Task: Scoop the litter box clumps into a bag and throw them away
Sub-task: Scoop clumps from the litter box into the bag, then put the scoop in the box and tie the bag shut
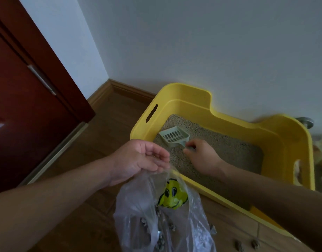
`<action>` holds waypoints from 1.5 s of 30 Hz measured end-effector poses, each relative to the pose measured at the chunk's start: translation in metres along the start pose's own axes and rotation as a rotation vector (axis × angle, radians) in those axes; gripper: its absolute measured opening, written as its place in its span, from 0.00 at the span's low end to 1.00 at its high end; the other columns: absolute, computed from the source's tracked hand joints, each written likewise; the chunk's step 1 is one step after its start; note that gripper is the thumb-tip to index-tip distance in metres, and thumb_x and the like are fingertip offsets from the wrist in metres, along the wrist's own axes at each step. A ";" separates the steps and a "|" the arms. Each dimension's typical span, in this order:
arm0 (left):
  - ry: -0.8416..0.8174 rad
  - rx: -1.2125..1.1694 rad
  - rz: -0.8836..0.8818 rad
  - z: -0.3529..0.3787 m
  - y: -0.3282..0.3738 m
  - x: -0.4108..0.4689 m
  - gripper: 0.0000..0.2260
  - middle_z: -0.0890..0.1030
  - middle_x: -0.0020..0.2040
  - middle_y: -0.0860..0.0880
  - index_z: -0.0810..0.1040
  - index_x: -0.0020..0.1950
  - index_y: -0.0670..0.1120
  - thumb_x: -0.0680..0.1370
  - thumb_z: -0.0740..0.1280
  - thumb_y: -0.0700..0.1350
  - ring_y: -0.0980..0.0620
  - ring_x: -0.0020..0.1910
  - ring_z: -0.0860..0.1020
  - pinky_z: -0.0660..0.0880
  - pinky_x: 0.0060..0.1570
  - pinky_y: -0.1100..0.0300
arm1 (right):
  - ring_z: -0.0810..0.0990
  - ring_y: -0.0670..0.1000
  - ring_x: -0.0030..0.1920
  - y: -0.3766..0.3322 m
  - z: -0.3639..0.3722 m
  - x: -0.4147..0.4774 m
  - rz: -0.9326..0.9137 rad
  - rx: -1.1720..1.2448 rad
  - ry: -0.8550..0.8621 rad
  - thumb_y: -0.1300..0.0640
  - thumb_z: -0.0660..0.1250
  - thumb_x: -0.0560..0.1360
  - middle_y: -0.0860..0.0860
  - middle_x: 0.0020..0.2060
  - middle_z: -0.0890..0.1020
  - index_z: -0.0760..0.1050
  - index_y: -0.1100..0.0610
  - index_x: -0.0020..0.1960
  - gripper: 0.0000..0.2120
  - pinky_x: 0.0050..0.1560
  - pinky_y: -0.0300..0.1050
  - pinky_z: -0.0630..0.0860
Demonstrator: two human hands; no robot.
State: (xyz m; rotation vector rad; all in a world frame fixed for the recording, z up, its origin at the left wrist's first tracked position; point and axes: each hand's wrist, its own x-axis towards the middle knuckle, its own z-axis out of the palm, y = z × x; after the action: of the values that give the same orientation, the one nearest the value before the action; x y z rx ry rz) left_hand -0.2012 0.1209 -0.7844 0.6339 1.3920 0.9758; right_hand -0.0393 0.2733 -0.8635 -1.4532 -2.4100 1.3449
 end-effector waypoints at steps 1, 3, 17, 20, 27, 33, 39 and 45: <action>-0.004 0.002 -0.005 0.000 -0.001 0.001 0.16 0.84 0.46 0.36 0.80 0.52 0.36 0.71 0.63 0.20 0.46 0.46 0.85 0.82 0.45 0.61 | 0.77 0.47 0.39 0.000 0.001 0.001 0.001 0.008 -0.018 0.51 0.64 0.80 0.56 0.58 0.77 0.70 0.58 0.70 0.21 0.28 0.33 0.66; -0.005 0.011 -0.011 -0.001 -0.002 0.003 0.16 0.84 0.47 0.36 0.80 0.53 0.36 0.71 0.64 0.21 0.46 0.47 0.85 0.82 0.45 0.60 | 0.77 0.47 0.43 0.002 0.004 0.001 -0.001 0.043 -0.048 0.52 0.66 0.79 0.55 0.59 0.78 0.69 0.58 0.71 0.23 0.32 0.34 0.67; -0.009 0.004 -0.037 -0.002 0.000 0.006 0.16 0.84 0.48 0.34 0.79 0.55 0.34 0.71 0.65 0.22 0.47 0.46 0.85 0.81 0.43 0.61 | 0.80 0.52 0.59 0.003 0.015 0.005 0.004 0.195 -0.322 0.53 0.72 0.65 0.52 0.61 0.81 0.75 0.54 0.69 0.32 0.63 0.53 0.77; -0.002 0.013 -0.037 -0.001 0.001 0.005 0.15 0.84 0.46 0.36 0.79 0.55 0.34 0.71 0.65 0.22 0.48 0.44 0.85 0.81 0.40 0.62 | 0.79 0.51 0.61 -0.002 0.013 0.003 -0.014 0.218 -0.334 0.59 0.72 0.68 0.49 0.61 0.80 0.74 0.53 0.69 0.30 0.65 0.52 0.75; 0.033 0.042 -0.019 0.002 0.001 0.002 0.16 0.84 0.48 0.35 0.80 0.53 0.36 0.71 0.66 0.22 0.48 0.45 0.85 0.82 0.44 0.61 | 0.79 0.47 0.57 -0.003 0.001 -0.007 -0.071 0.193 -0.282 0.57 0.74 0.73 0.48 0.67 0.74 0.65 0.52 0.76 0.33 0.59 0.44 0.76; 0.083 0.121 0.006 0.008 0.004 -0.004 0.16 0.84 0.48 0.36 0.81 0.53 0.37 0.71 0.66 0.22 0.46 0.48 0.84 0.82 0.46 0.59 | 0.79 0.43 0.54 -0.010 -0.017 -0.027 -0.111 0.211 -0.246 0.57 0.73 0.75 0.46 0.66 0.74 0.65 0.49 0.76 0.33 0.55 0.41 0.77; 0.123 0.185 0.051 0.010 0.006 -0.016 0.15 0.84 0.50 0.37 0.80 0.54 0.36 0.71 0.67 0.23 0.47 0.49 0.84 0.81 0.51 0.58 | 0.81 0.43 0.52 -0.018 -0.034 -0.060 -0.187 0.155 -0.216 0.56 0.74 0.73 0.41 0.61 0.77 0.69 0.47 0.73 0.30 0.55 0.42 0.79; 0.141 0.247 0.076 0.017 0.009 -0.032 0.17 0.83 0.54 0.37 0.79 0.54 0.38 0.71 0.66 0.22 0.44 0.56 0.82 0.79 0.58 0.54 | 0.81 0.42 0.51 -0.026 -0.046 -0.101 -0.269 0.131 -0.216 0.57 0.74 0.74 0.41 0.58 0.78 0.72 0.47 0.70 0.27 0.56 0.43 0.79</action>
State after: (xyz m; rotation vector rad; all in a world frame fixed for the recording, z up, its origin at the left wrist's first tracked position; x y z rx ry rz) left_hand -0.1832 0.1010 -0.7588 0.8198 1.6391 0.9297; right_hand 0.0188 0.2248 -0.7786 -0.9564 -2.4723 1.6259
